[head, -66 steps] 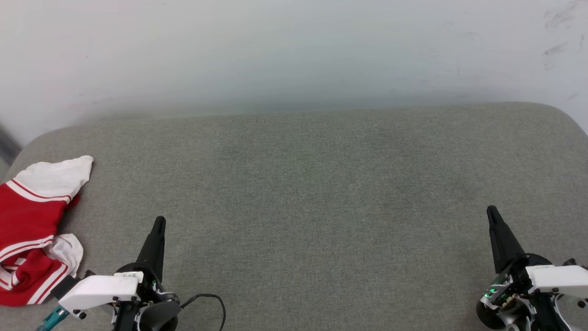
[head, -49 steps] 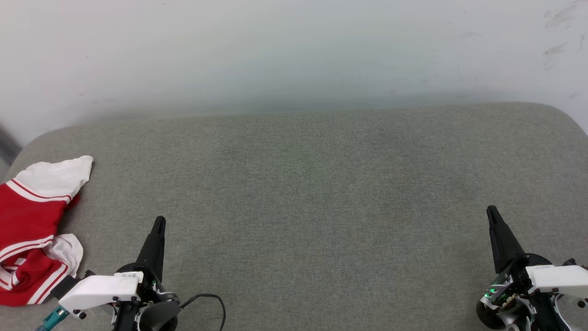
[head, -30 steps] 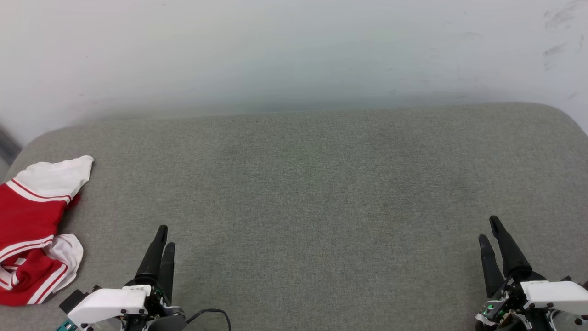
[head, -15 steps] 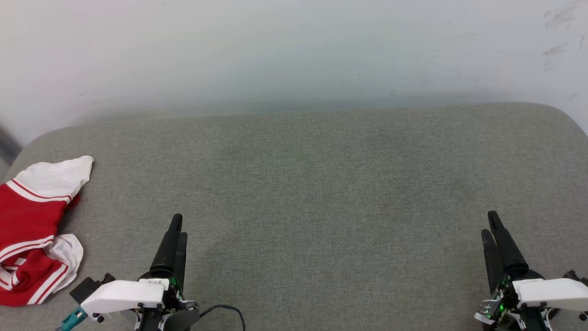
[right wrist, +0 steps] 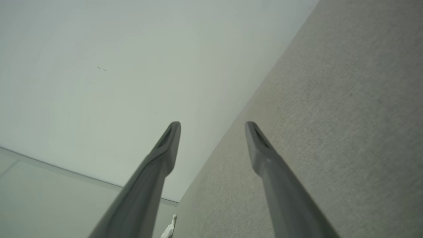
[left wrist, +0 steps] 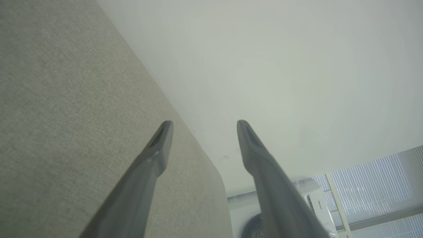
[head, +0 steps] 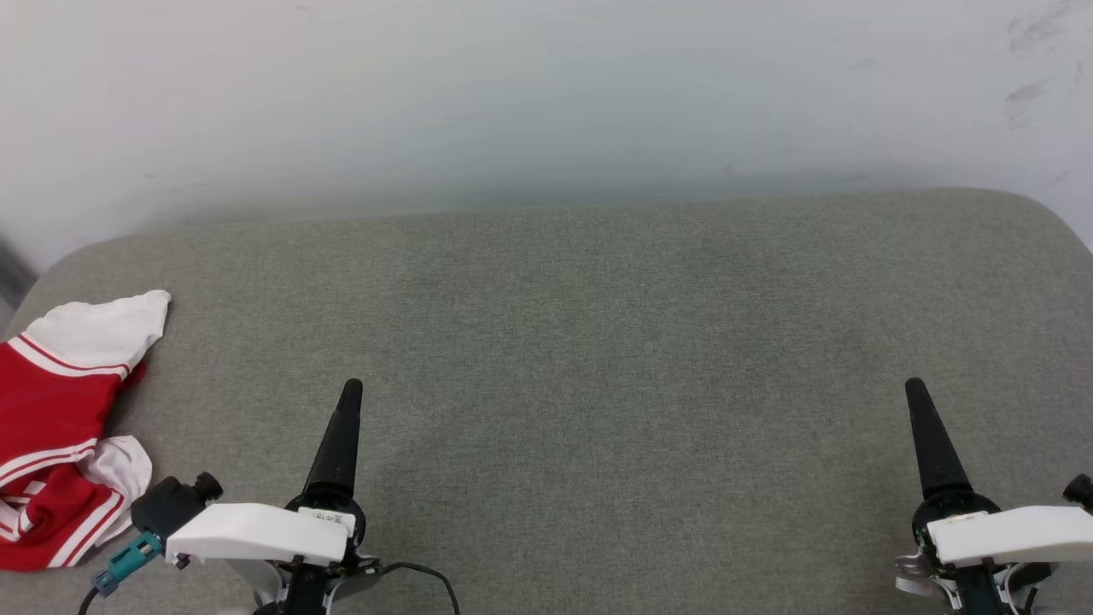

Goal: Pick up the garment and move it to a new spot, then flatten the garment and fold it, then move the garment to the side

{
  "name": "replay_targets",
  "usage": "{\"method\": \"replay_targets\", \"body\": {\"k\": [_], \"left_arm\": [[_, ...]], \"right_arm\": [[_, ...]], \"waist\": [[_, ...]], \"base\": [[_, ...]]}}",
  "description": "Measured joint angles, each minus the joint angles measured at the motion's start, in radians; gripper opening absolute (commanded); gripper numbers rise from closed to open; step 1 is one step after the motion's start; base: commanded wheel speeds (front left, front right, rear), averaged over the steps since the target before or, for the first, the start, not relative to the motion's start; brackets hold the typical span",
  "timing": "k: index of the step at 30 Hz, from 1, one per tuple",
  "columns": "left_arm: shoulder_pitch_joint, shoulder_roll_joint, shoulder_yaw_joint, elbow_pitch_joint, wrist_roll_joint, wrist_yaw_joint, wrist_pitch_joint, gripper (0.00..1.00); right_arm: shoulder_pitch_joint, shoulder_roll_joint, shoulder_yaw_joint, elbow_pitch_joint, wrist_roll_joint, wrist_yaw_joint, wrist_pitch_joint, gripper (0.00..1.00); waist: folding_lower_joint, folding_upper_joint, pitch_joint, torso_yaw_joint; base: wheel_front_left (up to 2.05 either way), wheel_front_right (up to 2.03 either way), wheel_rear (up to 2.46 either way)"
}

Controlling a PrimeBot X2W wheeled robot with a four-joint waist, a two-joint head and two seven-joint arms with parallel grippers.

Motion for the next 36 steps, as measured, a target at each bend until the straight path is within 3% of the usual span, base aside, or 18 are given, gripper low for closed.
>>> {"method": "replay_targets", "body": {"k": [10, 23, 36], "left_arm": [[0.005, 0.0, -0.011, -0.03, 0.233, 0.0, -0.033, 1.0], [0.023, 0.015, -0.023, -0.067, 0.533, 0.0, -0.077, 1.0], [0.037, 0.031, -0.022, -0.091, 0.738, 0.014, -0.115, 1.0]], "right_arm": [[0.0, -0.006, 0.006, -0.052, -0.286, 0.0, -0.027, 1.0], [0.015, 0.0, 0.008, -0.109, -0.56, 0.0, -0.021, 1.0], [0.016, -0.01, 0.021, -0.133, -0.736, 0.0, -0.01, 1.0]], "waist": [[0.0, 0.0, 0.001, -0.003], [0.0, 0.0, 0.0, 0.0], [0.0, 0.0, 0.001, 0.001]], "base": [[0.0, 0.0, 0.0], [0.0, 0.0, 0.0], [0.0, 0.0, 0.0]]}}
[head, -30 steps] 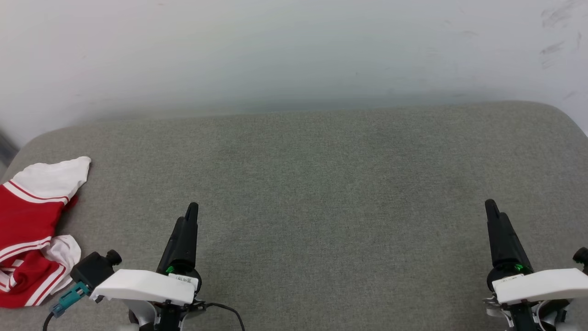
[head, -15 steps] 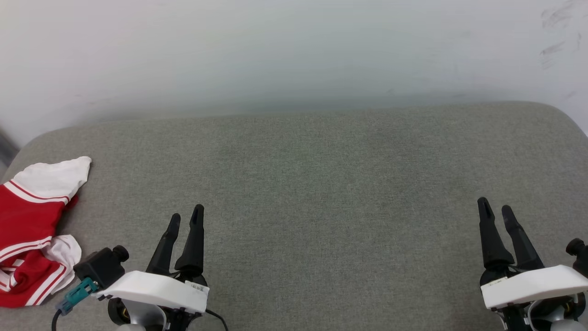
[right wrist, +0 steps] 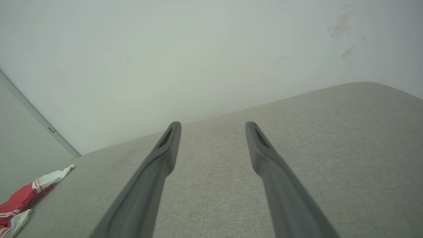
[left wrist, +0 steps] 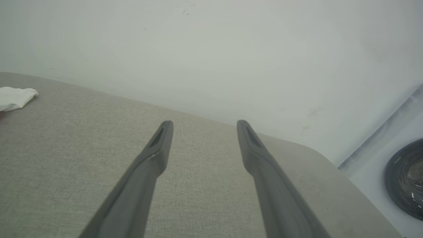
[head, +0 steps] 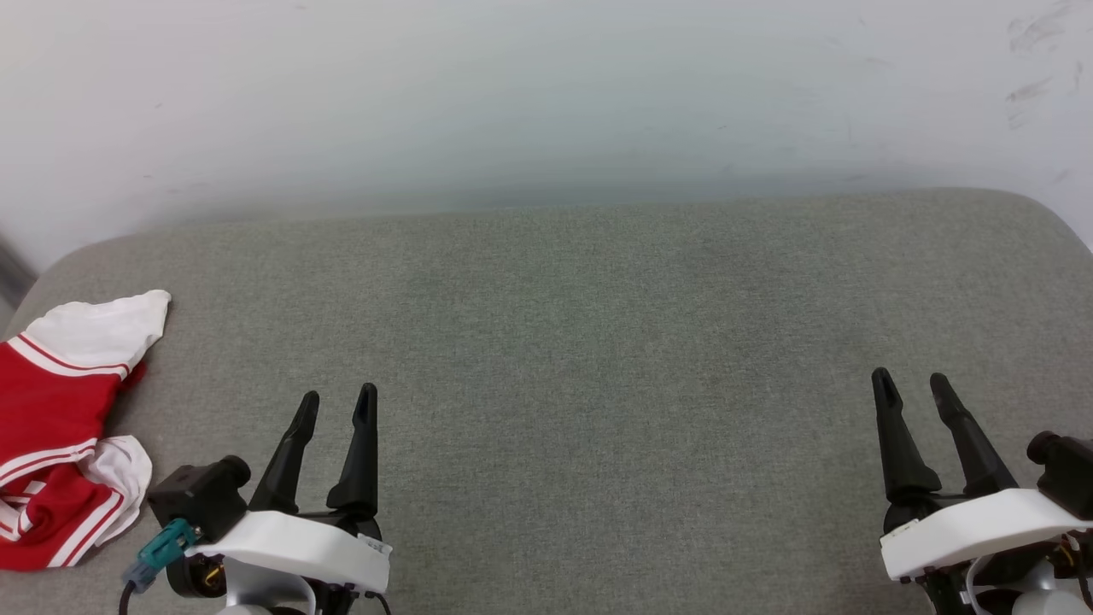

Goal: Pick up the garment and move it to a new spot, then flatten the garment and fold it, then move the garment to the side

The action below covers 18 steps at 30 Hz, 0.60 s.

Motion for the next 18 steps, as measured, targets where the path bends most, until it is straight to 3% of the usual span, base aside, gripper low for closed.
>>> {"method": "replay_targets", "body": {"k": [18], "left_arm": [[0.009, 0.02, -0.03, -0.012, 0.185, 0.029, -0.042, 1.0]], "right_arm": [[0.01, 0.01, -0.015, -0.02, -0.17, 0.0, 0.011, 1.0]], "waist": [[0.0, 0.0, -0.001, 0.0]], "base": [[0.0, 0.0, 0.0]]}}
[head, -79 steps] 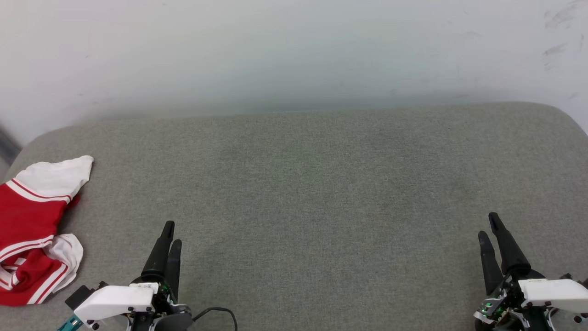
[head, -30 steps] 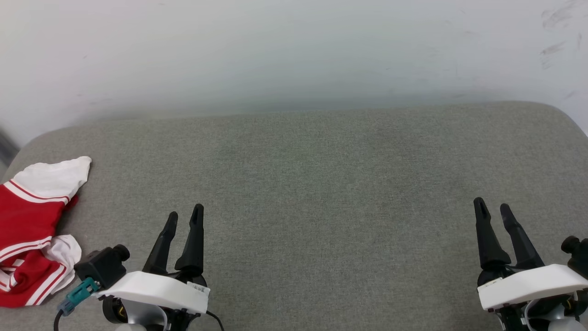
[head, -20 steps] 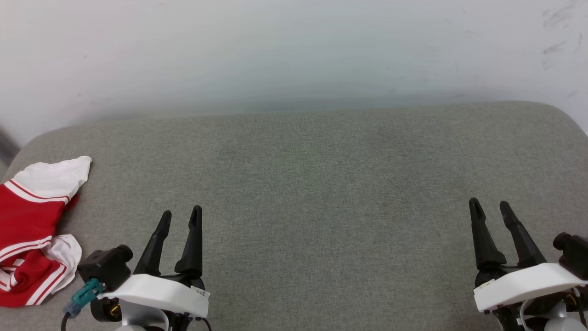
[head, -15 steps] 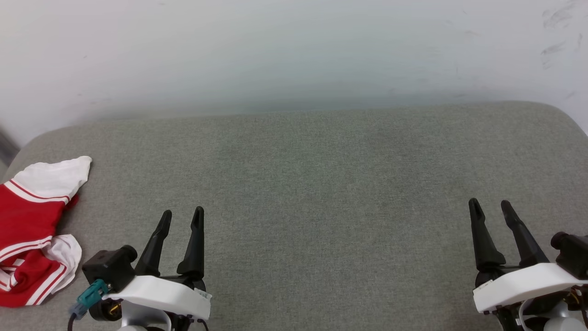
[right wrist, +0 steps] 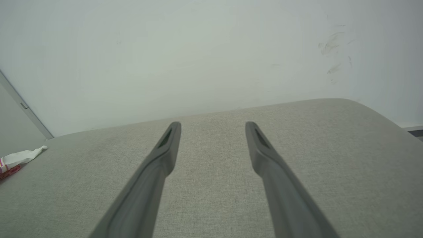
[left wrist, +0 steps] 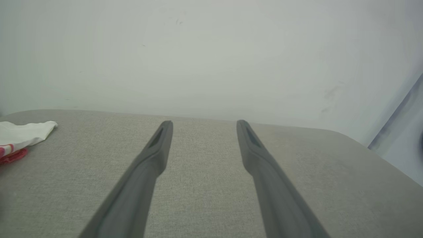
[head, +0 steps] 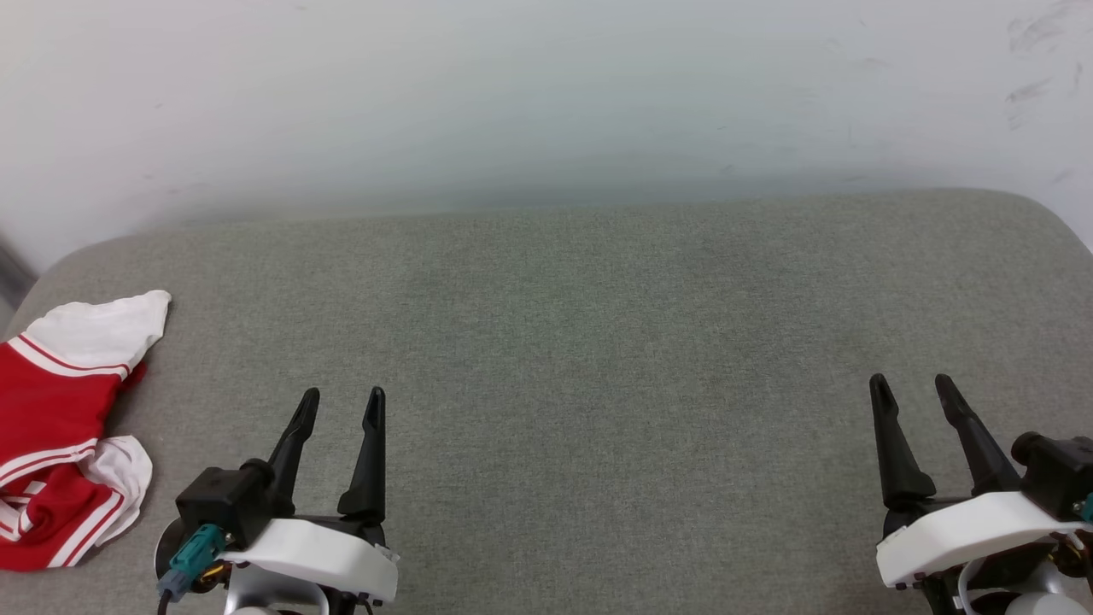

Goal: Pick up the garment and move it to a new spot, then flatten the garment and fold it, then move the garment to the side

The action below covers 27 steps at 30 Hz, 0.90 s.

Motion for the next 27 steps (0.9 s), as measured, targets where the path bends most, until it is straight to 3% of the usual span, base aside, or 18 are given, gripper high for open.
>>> {"method": "replay_targets", "body": {"k": [27], "left_arm": [[0.009, -0.013, -0.002, 0.034, 0.181, -0.003, -0.055, 1.0]], "right_arm": [[0.003, 0.012, 0.003, -0.011, -0.159, 0.0, -0.019, 1.0]], "waist": [[0.0, 0.0, -0.005, 0.001]], "base": [[0.0, 0.0, 0.0]]}}
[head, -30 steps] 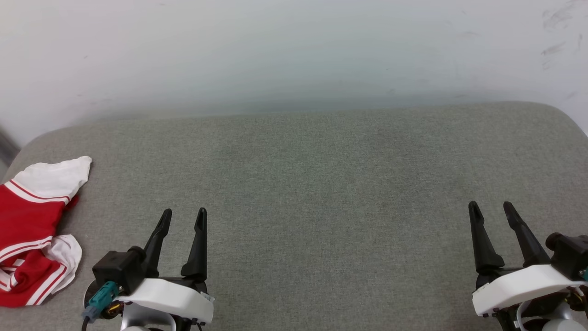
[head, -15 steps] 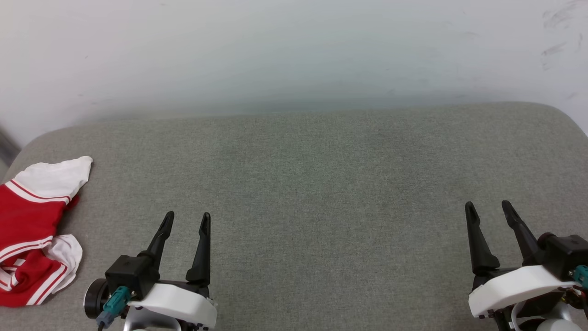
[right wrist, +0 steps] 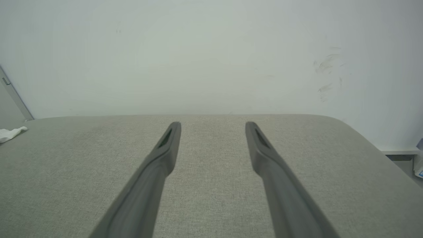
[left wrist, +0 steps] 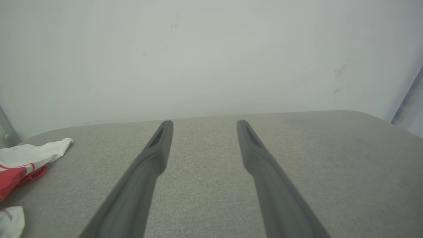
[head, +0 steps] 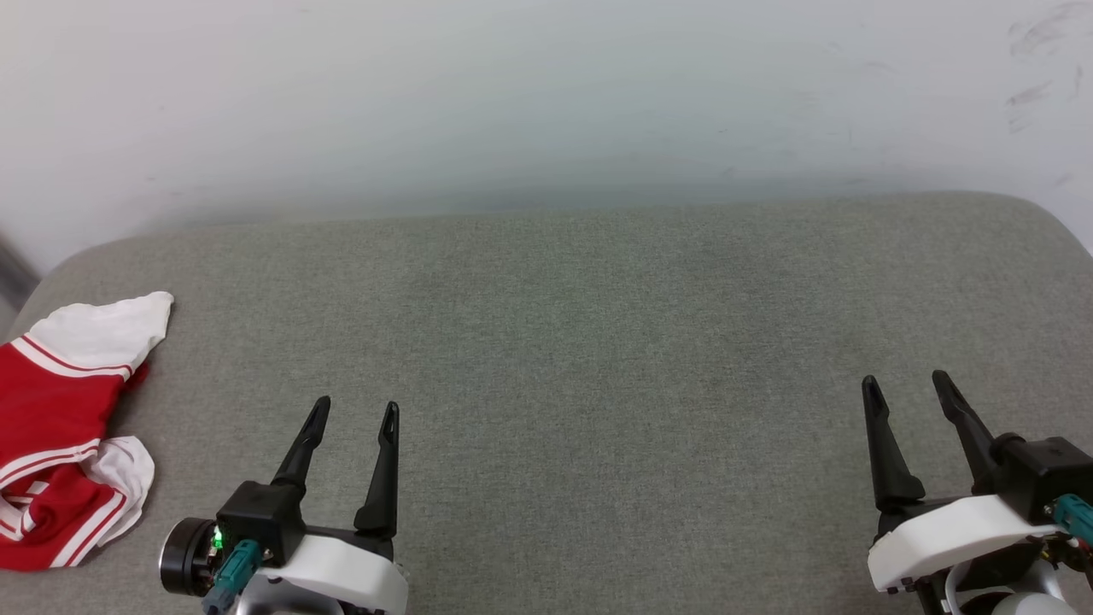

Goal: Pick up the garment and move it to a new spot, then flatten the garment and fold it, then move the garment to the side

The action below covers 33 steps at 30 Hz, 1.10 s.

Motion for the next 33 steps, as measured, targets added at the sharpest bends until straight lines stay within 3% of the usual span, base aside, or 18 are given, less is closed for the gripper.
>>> {"method": "replay_targets", "body": {"k": [21, 33], "left_arm": [[0.001, -0.023, 0.024, 0.031, 0.048, -0.026, -0.022, 1.0], [-0.014, -0.031, 0.056, 0.047, 0.043, -0.026, -0.022, 1.0]], "right_arm": [[-0.001, 0.001, 0.001, 0.028, -0.025, 0.0, -0.026, 1.0], [-0.001, 0.001, 0.034, 0.01, -0.035, 0.0, -0.023, 1.0]], "waist": [[0.0, 0.0, -0.005, 0.015], [0.0, 0.0, 0.002, 0.13]], "base": [[0.0, 0.0, 0.0], [0.0, 0.0, 0.0]]}}
